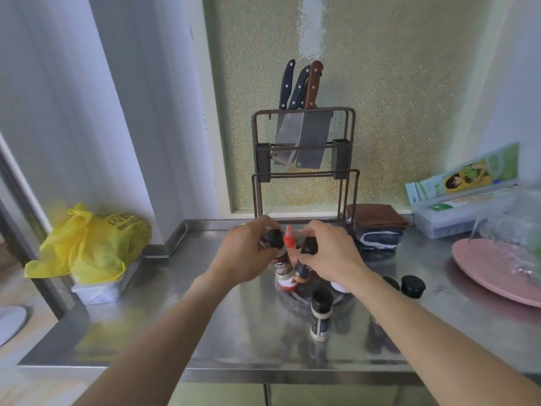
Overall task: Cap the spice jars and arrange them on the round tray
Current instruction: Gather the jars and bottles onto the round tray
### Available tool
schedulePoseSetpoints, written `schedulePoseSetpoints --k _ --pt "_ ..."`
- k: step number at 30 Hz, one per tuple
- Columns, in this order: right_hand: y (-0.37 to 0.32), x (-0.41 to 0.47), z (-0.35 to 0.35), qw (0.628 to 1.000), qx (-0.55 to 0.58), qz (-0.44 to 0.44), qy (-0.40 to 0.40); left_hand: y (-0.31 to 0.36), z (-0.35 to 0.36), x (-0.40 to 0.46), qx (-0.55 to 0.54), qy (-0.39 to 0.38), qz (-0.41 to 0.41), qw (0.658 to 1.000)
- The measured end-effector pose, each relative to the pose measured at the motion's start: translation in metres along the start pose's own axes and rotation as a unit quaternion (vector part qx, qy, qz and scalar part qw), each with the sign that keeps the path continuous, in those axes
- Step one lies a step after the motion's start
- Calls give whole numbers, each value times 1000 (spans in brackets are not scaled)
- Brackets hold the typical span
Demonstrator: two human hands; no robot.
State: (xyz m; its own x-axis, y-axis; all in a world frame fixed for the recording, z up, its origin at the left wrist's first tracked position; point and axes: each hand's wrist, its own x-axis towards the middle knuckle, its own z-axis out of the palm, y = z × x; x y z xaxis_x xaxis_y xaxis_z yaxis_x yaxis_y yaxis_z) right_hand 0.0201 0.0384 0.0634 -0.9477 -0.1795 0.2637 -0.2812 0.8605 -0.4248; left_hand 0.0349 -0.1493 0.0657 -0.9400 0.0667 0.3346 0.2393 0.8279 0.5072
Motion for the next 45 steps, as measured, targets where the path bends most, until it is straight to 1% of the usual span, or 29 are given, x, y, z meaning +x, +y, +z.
schedulePoseSetpoints --k 3,8,12,17,23,28,30,32,34,36,40,43,45 --pt "17 -4 5 999 -31 27 -18 12 27 8 24 -42 15 999" --pt "32 -5 25 997 -44 51 -43 10 58 6 62 -69 23 995" --pt "33 -3 35 997 -33 43 -53 5 68 6 68 -54 4 996" --pt "31 1 41 996 -30 29 -75 3 73 9 69 -40 10 997" --pt "34 -1 42 996 -6 33 -80 -7 85 5 87 -59 4 994" --pt "37 -8 35 997 15 19 -75 -6 82 0 109 -68 20 992" --pt "41 -15 25 998 30 12 -56 -3 76 -9 122 -63 28 990" --pt "49 -24 14 999 15 -1 -30 3 68 -21 109 -17 33 993" --pt "58 -32 2 1000 -4 -2 -11 11 66 -35 74 31 53 995" --pt "62 -39 -6 1000 5 4 -18 19 71 -46 45 21 51 997" --pt "52 -58 6 998 2 -20 -65 27 96 -59 -50 -31 -27 998" --pt "51 -65 25 998 5 -20 -67 25 107 -65 -107 -38 -70 991" --pt "54 -65 25 998 12 -10 -57 27 108 -65 -128 -33 -80 988"
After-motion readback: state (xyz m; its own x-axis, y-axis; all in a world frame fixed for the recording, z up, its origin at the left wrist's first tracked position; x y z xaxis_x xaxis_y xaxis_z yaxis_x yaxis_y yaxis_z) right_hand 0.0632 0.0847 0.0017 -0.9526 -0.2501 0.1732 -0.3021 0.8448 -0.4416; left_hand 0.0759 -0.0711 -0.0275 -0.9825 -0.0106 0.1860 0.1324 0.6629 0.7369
